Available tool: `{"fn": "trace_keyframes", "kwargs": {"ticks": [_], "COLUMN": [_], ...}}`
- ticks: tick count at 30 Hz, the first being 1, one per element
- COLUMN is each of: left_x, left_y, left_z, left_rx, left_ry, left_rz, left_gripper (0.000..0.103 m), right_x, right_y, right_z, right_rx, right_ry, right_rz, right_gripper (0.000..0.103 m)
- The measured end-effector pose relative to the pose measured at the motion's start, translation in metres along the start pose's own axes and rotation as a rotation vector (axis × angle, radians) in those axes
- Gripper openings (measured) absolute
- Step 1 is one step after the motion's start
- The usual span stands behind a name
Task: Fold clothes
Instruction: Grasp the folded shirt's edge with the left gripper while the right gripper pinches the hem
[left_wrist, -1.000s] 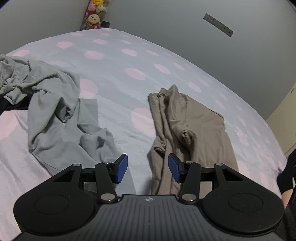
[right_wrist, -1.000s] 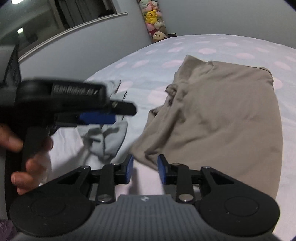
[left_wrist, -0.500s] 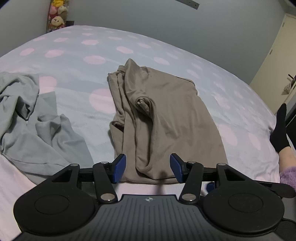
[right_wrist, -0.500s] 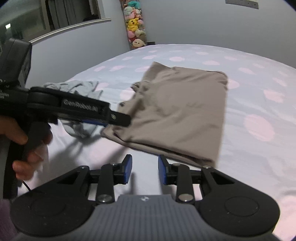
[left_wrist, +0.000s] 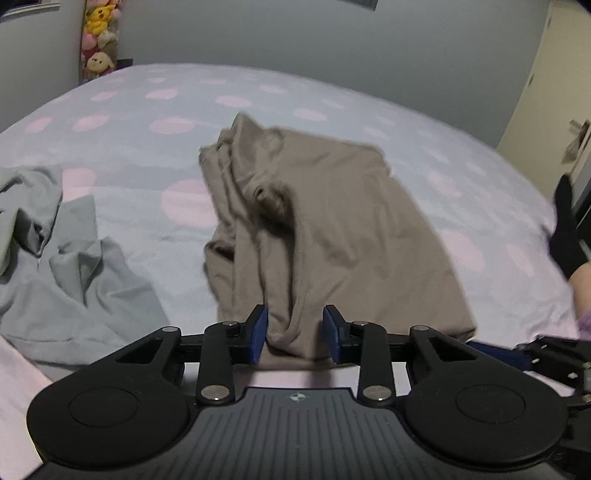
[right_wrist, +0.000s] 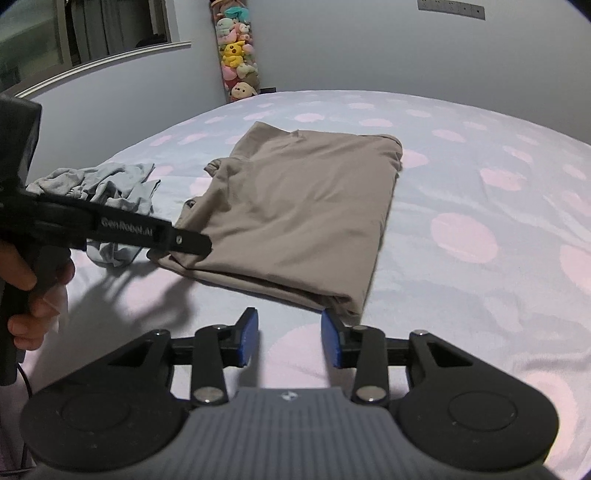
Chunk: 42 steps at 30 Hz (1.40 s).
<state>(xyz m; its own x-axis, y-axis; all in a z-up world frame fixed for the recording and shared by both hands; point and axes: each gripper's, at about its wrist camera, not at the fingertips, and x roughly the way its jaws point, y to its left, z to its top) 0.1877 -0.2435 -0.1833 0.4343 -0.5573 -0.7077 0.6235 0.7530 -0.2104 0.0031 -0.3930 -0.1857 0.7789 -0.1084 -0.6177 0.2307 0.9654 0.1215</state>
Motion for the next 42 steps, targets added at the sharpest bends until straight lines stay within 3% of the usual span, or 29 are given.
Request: {"fn": "trace_keyframes", "kwargs": {"ticks": [4, 5, 6, 13, 17, 21, 25, 28, 32, 34, 36, 38, 42], "left_x": [-0.001, -0.001, -0.002, -0.032, -0.041, -0.038, -0.025, -0.014, -0.02, -0.026, -0.031, -0.032, -0.02], "left_y": [0.004, 0.005, 0.006, 0.007, 0.018, 0.031, 0.04, 0.039, 0.036, 0.03, 0.025, 0.02, 0.018], "left_z": [0.002, 0.002, 0.002, 0.011, 0.013, 0.009, 0.001, -0.003, -0.004, -0.005, -0.007, -0.006, -0.002], "left_rx": [-0.041, -0.049, -0.051, -0.092, -0.156, -0.213, -0.258, -0.258, -0.232, -0.187, -0.148, -0.121, -0.105], "left_ry": [0.001, 0.001, -0.004, -0.159, -0.188, -0.141, -0.045, 0.014, -0.006, -0.016, -0.027, -0.039, -0.026], "left_rz": [-0.017, -0.022, -0.03, -0.137, -0.158, -0.119, -0.067, -0.047, -0.017, 0.046, 0.048, 0.032, 0.066], "left_gripper": [0.03, 0.022, 0.004, 0.003, 0.002, 0.002, 0.002, 0.002, 0.009, 0.024, 0.035, 0.046, 0.045], "right_x": [0.0, 0.0, 0.0, 0.002, 0.008, 0.017, 0.018, 0.017, 0.012, 0.005, -0.002, -0.007, -0.001], "right_y": [0.002, 0.003, 0.004, 0.001, 0.0, -0.002, -0.005, -0.007, -0.014, -0.019, -0.026, -0.033, -0.041], "right_z": [-0.002, -0.002, -0.002, 0.003, 0.007, 0.01, 0.009, 0.008, 0.007, 0.006, 0.008, 0.011, 0.017], "right_rx": [-0.02, -0.035, -0.043, -0.034, -0.035, -0.03, -0.03, -0.033, 0.01, 0.051, 0.112, 0.186, 0.279], "right_ry": [-0.004, -0.007, -0.007, -0.01, -0.014, 0.009, 0.018, 0.029, 0.048, 0.036, 0.009, -0.022, -0.025], "right_rz": [-0.011, -0.022, -0.035, -0.111, -0.147, -0.162, -0.14, -0.135, -0.132, -0.127, -0.11, -0.087, -0.048], "right_gripper": [0.041, 0.041, 0.041, 0.042, 0.042, 0.036, 0.011, 0.009, 0.011, 0.012, 0.018, 0.038, 0.041]}}
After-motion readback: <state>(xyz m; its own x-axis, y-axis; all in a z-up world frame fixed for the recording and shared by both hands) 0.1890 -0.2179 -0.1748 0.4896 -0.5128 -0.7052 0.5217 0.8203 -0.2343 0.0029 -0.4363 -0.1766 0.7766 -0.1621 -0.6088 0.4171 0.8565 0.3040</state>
